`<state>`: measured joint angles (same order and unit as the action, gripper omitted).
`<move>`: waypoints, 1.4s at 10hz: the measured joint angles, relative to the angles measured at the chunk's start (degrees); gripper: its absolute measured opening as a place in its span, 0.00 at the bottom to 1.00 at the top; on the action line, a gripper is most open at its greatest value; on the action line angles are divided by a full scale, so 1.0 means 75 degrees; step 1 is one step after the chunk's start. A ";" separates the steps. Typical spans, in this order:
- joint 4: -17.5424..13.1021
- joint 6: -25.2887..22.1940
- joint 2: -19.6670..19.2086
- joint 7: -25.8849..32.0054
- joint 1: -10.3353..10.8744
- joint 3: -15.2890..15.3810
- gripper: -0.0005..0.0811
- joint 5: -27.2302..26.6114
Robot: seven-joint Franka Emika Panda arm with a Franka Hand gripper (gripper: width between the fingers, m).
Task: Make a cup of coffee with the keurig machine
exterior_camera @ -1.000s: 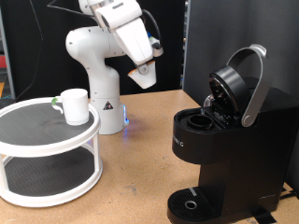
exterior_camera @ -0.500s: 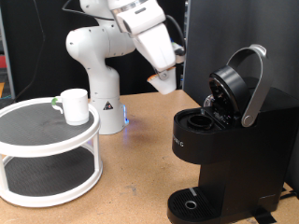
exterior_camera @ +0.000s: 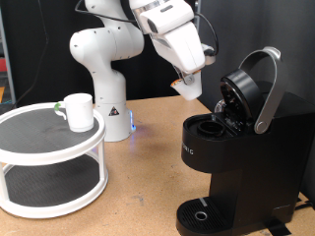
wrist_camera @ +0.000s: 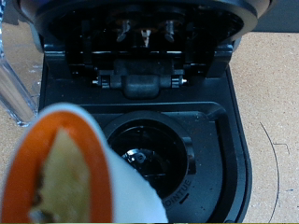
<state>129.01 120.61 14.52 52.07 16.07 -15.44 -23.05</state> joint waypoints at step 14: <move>0.0128 0.1231 -0.1035 -0.0651 0.0049 0.0881 0.12 0.0286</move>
<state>129.97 129.85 6.76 47.19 16.44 -8.83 -20.91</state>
